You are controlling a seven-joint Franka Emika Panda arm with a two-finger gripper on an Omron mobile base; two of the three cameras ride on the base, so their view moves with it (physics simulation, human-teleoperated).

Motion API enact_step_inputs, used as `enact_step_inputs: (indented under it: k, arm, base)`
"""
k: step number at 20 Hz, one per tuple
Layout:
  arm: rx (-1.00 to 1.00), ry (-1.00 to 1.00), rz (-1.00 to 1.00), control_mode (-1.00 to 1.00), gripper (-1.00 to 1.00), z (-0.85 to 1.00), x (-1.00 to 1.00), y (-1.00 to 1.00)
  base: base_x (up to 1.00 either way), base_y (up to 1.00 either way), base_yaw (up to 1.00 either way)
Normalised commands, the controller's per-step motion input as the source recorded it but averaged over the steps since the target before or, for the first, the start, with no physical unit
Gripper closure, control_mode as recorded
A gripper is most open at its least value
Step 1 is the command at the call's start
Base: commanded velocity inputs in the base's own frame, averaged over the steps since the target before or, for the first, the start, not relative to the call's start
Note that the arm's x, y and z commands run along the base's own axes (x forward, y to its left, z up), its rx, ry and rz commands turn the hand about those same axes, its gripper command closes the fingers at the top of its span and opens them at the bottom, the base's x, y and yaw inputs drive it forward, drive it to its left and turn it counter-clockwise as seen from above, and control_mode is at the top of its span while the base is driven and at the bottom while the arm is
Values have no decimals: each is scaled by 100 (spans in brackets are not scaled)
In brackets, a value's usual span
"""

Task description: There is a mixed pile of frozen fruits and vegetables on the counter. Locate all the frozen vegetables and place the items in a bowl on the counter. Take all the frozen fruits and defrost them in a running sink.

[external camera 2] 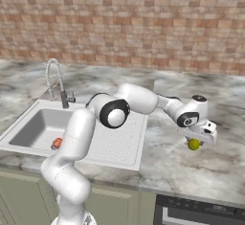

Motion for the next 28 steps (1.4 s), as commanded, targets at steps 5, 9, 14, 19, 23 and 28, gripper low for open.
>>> enact_step_inputs:
  k: [5,9,14,19,23,28]
  arm:
    - [1,-9,8,-100,100,25,-40,18]
    - [-2,-16,12,-100,100,64,-55,52]
    - [-11,-6,16,-100,100,72,-39,93]
    - [-16,3,16,-100,100,51,-31,100]
    - [-3,17,9,-100,100,27,-4,98]
    - [-3,1,0,-100,100,17,4,90]
  base:
    - [0,0,0]
    - [0,0,0]
    - [0,0,0]
    - [0,0,0]
    - [0,0,0]
    - [0,0,0]
